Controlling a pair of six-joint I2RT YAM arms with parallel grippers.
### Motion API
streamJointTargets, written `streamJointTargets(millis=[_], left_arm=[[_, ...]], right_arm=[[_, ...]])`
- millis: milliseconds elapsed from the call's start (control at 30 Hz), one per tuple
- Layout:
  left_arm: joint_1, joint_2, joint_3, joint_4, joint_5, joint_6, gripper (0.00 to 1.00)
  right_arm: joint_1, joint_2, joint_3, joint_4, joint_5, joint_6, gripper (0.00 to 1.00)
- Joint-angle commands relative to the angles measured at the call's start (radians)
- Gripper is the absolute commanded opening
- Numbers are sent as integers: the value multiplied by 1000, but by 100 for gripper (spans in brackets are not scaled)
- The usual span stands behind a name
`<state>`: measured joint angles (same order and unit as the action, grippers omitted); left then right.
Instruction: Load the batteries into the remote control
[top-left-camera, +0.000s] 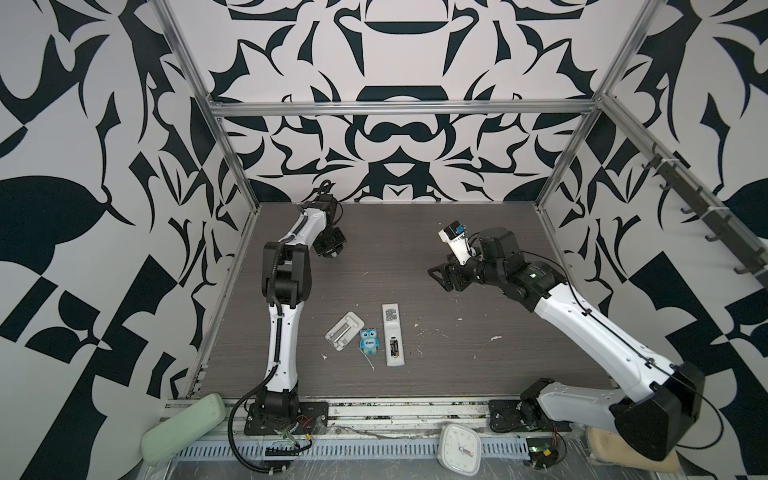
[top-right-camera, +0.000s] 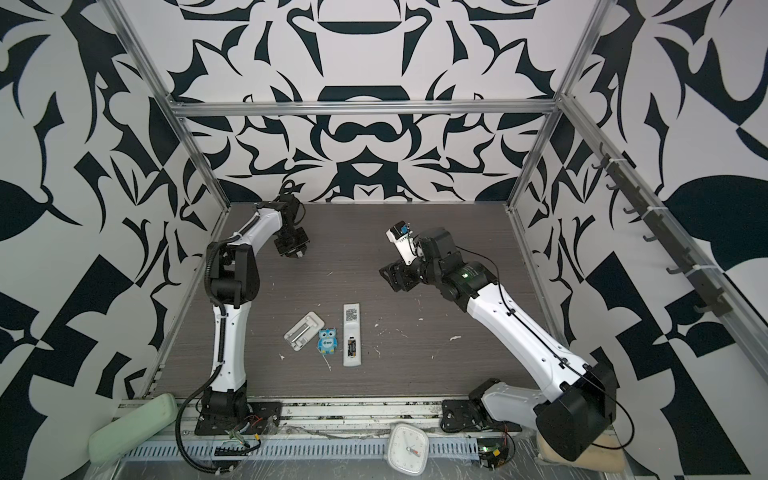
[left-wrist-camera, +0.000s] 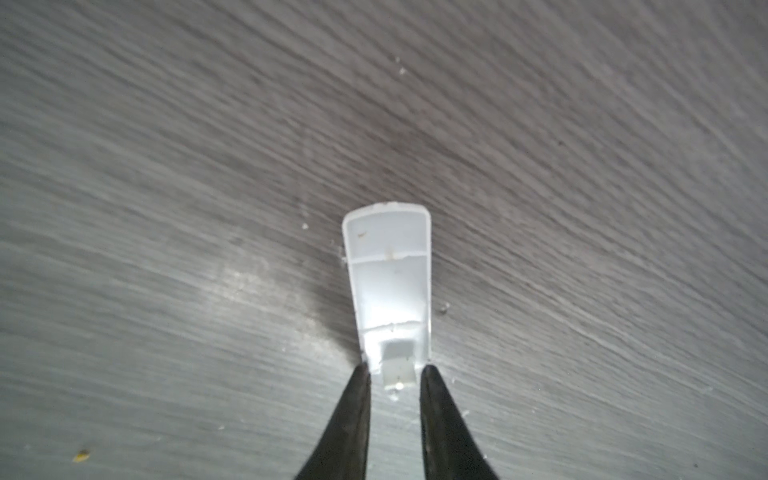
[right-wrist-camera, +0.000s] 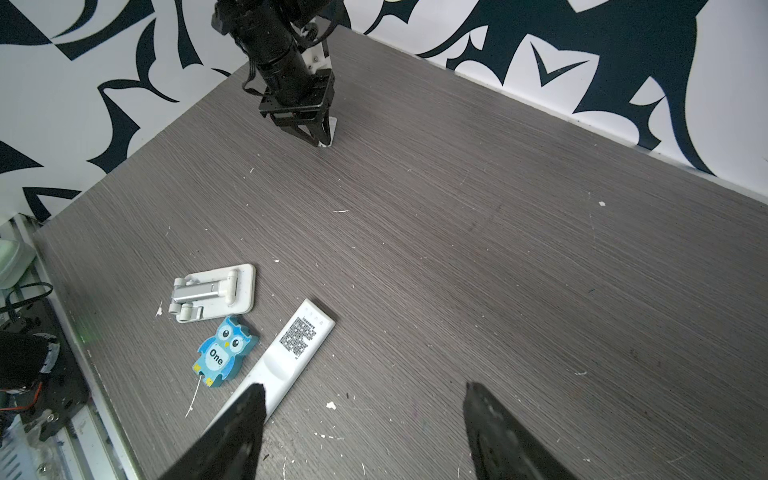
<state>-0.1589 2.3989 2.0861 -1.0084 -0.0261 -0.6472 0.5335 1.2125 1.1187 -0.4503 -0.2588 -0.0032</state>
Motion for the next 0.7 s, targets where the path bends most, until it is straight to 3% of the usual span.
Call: streamJointTargets(millis=[0, 300, 667], left_arm=[[4, 32, 39, -45, 0, 3, 20], [4, 26, 46, -57, -2, 4, 11], [6, 1, 37, -59, 1, 9, 9]], right_arm=[[-2, 0, 3, 33, 3, -7, 78], [-1, -6, 0, 32, 17, -20, 78], [-1, -16, -5, 32, 22, -27, 78]])
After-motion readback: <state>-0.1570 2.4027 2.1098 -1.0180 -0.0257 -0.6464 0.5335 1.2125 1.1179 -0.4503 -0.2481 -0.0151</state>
